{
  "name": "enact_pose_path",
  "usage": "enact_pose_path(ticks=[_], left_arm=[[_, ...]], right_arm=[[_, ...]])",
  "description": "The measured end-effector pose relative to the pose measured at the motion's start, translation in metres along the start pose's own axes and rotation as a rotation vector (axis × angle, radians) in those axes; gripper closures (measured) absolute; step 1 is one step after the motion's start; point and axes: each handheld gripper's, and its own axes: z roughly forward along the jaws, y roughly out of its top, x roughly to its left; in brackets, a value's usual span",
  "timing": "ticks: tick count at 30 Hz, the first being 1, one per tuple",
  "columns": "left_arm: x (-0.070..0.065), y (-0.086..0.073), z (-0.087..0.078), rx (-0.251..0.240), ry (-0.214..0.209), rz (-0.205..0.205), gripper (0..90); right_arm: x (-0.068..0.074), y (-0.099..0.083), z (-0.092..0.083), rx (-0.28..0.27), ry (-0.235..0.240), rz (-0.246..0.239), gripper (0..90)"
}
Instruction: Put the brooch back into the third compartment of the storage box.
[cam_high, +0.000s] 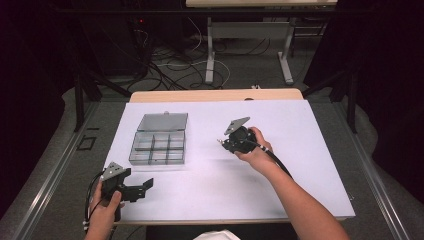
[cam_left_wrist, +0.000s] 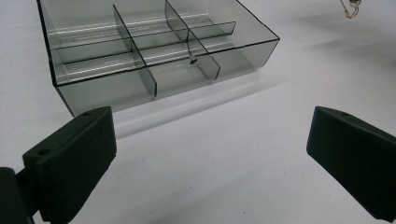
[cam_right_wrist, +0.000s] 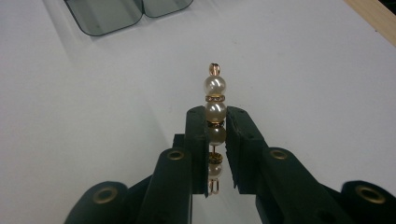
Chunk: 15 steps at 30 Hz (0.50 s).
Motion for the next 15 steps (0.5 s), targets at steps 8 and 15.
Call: enact_pose_path(ticks=[8, 15], left_arm=[[0.0, 0.0, 0.0, 0.0, -0.002, 0.001, 1.8], [0.0, 0.0, 0.0, 0.0, -0.001, 0.001, 1.8]], right_arm=[[0.005, 0.008, 0.007, -0.011, 0.02, -0.001, 79.7], [0.01, 0.017, 0.014, -0.023, 0.033, 0.017, 79.7]])
